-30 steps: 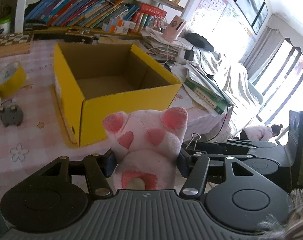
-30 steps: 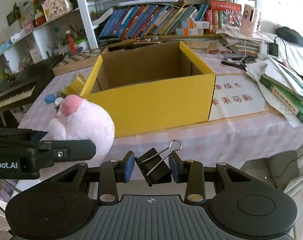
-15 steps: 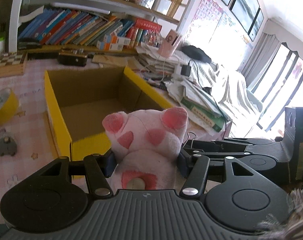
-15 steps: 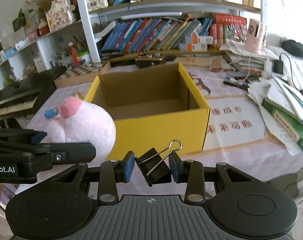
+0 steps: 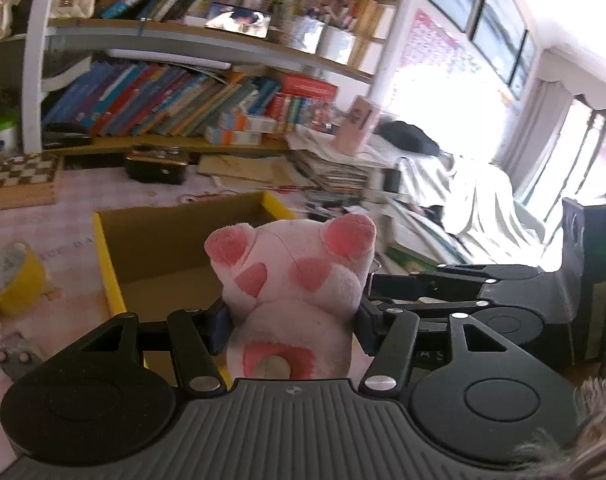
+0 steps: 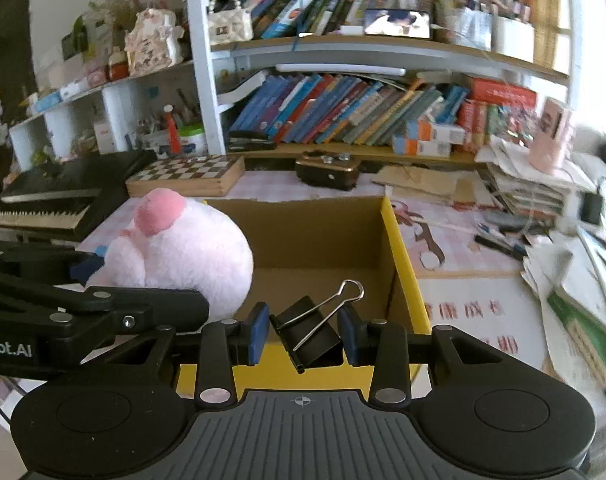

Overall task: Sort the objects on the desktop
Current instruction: 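Carry the pink pig with the left tool and the binder clip with the right tool toward the yellow box, then release the pig into the yellow box with the left tool while the right tool drops the clip in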

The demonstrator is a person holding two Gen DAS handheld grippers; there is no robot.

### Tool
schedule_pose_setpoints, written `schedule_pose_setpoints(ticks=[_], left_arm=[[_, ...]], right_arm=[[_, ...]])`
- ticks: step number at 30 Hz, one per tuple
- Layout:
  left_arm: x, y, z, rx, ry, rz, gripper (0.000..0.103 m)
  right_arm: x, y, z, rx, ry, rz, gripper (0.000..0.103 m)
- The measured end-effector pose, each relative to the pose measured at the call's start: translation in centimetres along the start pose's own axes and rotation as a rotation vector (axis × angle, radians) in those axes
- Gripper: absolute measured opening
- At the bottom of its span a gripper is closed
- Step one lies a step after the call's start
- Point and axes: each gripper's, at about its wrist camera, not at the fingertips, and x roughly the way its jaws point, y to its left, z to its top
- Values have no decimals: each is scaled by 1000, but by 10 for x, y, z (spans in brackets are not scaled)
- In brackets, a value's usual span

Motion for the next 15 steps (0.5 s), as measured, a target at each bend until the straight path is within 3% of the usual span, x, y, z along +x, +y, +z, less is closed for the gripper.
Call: schedule_pose_setpoints(ticks=[8, 15], left_arm=[[50, 21, 13, 66, 53, 128, 56], [96, 40, 28, 131, 170, 150, 57]], right_arm=[[66, -13, 21, -145, 95, 40, 37], [118, -14, 29, -299, 187, 60, 37]])
